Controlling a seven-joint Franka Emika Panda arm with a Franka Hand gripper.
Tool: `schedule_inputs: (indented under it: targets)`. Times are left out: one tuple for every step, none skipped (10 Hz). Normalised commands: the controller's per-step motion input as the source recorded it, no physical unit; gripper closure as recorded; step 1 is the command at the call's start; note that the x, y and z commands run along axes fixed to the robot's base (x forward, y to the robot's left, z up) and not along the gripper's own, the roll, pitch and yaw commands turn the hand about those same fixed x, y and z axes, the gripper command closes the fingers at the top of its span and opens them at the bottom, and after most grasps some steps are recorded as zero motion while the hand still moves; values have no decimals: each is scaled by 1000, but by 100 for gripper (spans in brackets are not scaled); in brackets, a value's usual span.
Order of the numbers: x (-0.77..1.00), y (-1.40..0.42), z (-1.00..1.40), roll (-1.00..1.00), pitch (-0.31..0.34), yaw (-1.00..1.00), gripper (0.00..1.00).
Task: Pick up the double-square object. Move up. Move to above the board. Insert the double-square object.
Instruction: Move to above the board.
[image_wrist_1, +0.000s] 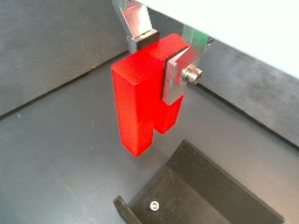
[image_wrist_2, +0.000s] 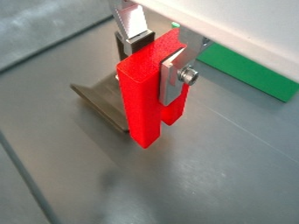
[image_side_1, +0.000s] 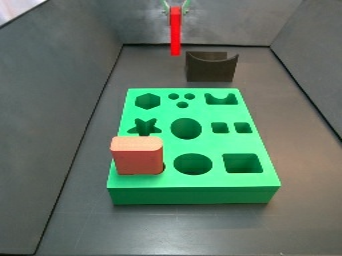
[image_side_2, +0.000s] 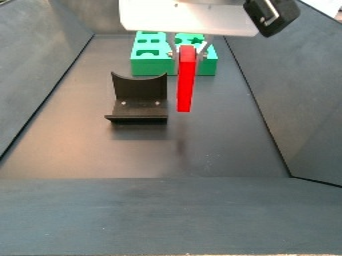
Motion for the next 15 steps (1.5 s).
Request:
schedule_inputs:
  targets:
    - [377,255,1000,61,-220,-144,100]
    - [340,235,1000,39,-129,-117,100]
    - [299,209,1000,18,-27,-84,100]
    - [282,194,1000,7,31,-66,100]
    - [256,173,1000,-3,77,-53,100]
    - [204,140,915,-7,91,-44,100]
    - [112,88,686,-7,92,-38,100]
    - [56,54,520,-6,87,-34,100]
    - [28,36,356,0,78,-30,100]
    - [20,30,193,5,79,-29,100]
    - [-214,-1000,206,-123,702,-29,100]
    - [-212,-1000,205,-112,676,-15,100]
    - [-210,-1000,214,-34,472,20,100]
    - [-207,-1000,208,-31,372,18,100]
    - [-207,-1000,211,3,206,19,100]
